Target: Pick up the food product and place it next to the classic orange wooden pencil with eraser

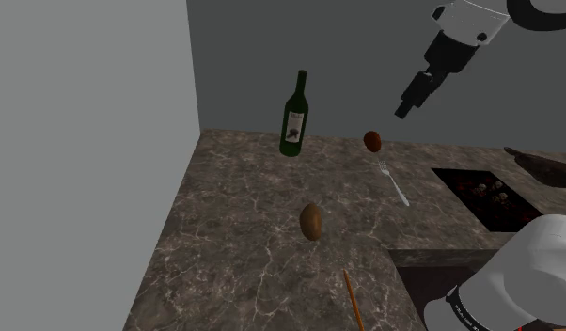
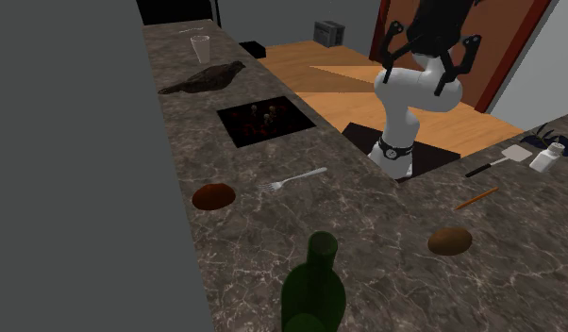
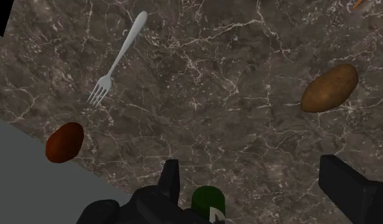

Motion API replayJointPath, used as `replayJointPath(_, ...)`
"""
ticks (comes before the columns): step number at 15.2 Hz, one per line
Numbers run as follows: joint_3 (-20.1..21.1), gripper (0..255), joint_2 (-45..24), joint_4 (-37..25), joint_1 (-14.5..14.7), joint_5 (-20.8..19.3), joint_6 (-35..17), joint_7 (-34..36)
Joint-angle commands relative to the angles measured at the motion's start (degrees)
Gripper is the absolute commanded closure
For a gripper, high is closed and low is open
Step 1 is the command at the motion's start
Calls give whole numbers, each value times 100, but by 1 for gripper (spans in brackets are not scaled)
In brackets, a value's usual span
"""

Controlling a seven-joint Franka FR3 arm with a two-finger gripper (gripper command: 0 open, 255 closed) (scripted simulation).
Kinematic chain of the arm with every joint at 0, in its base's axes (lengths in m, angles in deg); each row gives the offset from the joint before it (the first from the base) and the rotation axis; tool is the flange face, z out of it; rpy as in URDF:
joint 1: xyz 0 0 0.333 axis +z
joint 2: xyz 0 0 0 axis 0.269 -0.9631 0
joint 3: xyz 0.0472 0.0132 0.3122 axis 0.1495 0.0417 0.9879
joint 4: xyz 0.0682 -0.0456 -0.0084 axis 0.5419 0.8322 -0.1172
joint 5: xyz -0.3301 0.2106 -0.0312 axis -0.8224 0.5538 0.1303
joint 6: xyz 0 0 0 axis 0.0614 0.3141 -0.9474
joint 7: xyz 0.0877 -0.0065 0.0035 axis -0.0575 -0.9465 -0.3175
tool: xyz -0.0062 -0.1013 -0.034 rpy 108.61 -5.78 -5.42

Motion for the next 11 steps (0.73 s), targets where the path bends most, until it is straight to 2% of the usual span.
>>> replayJointPath(1, 0, 0, 0, 0, 0, 0, 0, 0)
replayJointPath(11, -77, 0, -1873, -449, -584, -495, -929, 612)
